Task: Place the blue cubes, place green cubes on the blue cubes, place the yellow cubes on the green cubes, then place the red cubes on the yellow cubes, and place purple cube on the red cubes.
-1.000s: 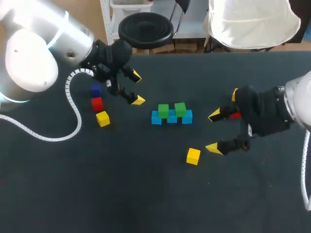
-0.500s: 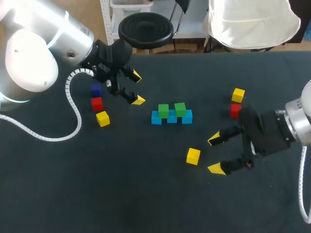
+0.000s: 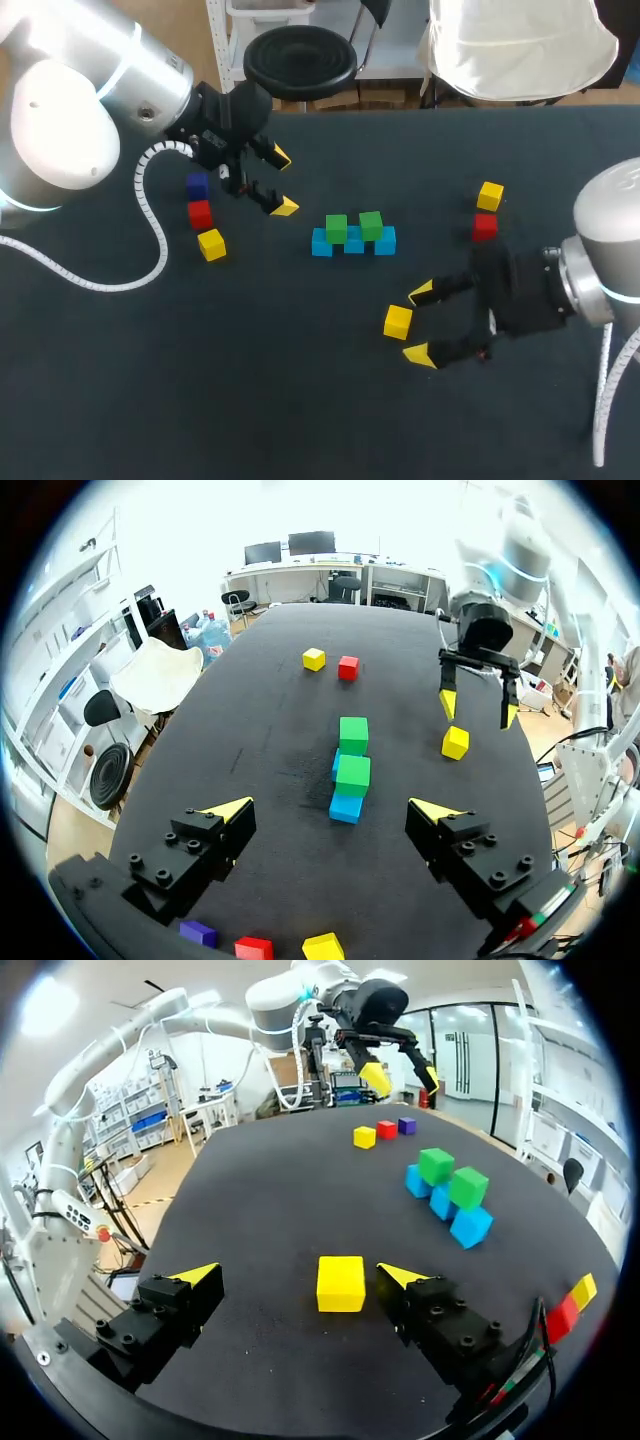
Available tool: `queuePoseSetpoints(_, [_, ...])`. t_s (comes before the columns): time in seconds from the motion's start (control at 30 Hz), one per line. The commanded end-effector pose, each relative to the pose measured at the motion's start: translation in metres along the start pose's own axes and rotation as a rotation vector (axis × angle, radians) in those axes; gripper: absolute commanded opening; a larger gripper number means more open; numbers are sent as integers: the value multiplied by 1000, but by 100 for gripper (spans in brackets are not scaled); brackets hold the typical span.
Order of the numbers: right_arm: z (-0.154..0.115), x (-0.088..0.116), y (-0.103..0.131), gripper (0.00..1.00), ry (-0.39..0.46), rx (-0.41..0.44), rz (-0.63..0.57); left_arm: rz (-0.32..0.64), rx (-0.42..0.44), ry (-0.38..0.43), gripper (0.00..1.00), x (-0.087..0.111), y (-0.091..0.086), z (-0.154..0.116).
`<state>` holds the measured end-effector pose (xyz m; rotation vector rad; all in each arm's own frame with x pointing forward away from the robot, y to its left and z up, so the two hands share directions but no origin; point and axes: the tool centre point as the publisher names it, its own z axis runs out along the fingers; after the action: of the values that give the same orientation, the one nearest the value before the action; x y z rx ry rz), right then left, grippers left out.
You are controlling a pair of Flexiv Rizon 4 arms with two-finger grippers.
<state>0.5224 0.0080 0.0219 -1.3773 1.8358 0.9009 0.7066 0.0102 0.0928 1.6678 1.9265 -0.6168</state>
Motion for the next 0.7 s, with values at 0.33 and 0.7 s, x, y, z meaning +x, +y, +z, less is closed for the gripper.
queuePoseSetpoints(0.33, [9,2,-12,100,9,4,-31,3,-1,-6,100,2,0,0])
queuePoseSetpoints(0.7, [18,11,-23,100,4,-1,-53,3,-1,-6,100,2,0,0])
